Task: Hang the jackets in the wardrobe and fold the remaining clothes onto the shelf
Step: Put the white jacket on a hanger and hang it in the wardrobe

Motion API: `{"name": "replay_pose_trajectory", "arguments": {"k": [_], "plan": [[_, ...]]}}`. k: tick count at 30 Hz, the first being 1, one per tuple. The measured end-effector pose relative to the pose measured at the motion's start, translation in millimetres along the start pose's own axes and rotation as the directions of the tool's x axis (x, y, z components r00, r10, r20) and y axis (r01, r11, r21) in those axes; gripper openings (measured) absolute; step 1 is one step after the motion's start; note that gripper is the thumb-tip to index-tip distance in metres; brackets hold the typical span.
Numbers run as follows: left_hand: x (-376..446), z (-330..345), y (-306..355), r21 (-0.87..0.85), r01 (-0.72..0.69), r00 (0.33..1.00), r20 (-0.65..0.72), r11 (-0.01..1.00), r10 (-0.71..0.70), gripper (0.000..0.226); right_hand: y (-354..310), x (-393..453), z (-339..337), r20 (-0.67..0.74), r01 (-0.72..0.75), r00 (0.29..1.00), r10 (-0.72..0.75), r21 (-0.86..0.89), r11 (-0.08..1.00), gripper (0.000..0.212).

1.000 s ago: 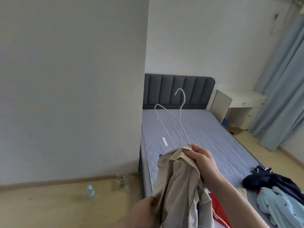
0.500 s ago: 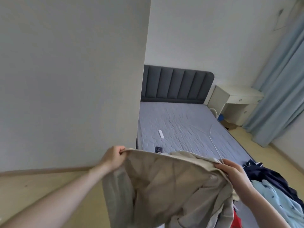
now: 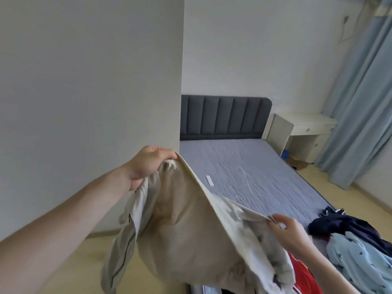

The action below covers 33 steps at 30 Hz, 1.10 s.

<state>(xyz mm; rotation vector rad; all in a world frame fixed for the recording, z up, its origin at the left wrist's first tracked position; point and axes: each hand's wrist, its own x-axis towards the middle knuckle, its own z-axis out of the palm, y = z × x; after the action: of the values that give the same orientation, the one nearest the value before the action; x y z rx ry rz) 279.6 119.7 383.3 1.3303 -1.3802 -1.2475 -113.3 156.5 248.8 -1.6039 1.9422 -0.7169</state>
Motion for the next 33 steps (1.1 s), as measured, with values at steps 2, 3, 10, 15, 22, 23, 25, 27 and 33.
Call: {"name": "replay_pose_trajectory", "arguments": {"k": [2,3,10,15,22,23,25,27,33], "plan": [[-2,1,11,0.071,-0.044,0.999,-0.024,0.996,0.046,0.029,-12,-6,9,0.003,0.031,1.0,-0.031,0.067,0.997,0.005],[-3,4,14,0.1,-0.066,0.997,-0.037,0.993,0.069,0.037,-19,-9,14,0.029,0.058,0.998,-0.062,0.108,0.992,0.011],[-5,43,7,0.166,-0.217,0.975,0.002,0.962,0.22,0.038,-68,-37,78,0.22,0.183,0.952,-0.211,0.141,0.973,0.082],[-4,48,2,0.173,-0.24,0.97,0.065,0.955,0.232,0.046,-71,-33,104,0.215,0.115,0.964,-0.158,0.197,0.973,0.045],[-17,34,3,0.144,-0.219,0.967,0.161,0.965,0.195,0.046,-85,-29,109,0.257,0.153,0.94,-0.223,0.267,0.951,0.052],[-20,33,6,0.156,-0.225,0.963,0.185,0.962,0.195,0.046,-90,-28,110,0.259,0.156,0.937,-0.235,0.29,0.944,0.053],[-28,30,12,0.172,-0.244,0.955,0.214,0.954,0.205,0.053,-99,-25,112,0.26,0.163,0.93,-0.259,0.34,0.926,0.057],[-35,25,18,0.17,-0.255,0.951,0.223,0.952,0.215,0.061,-107,-24,114,0.271,0.18,0.919,-0.286,0.357,0.917,0.055],[-48,10,28,0.16,-0.298,0.935,0.248,0.941,0.254,0.059,-122,-25,120,0.294,0.264,0.888,-0.353,0.303,0.916,0.026]]}}
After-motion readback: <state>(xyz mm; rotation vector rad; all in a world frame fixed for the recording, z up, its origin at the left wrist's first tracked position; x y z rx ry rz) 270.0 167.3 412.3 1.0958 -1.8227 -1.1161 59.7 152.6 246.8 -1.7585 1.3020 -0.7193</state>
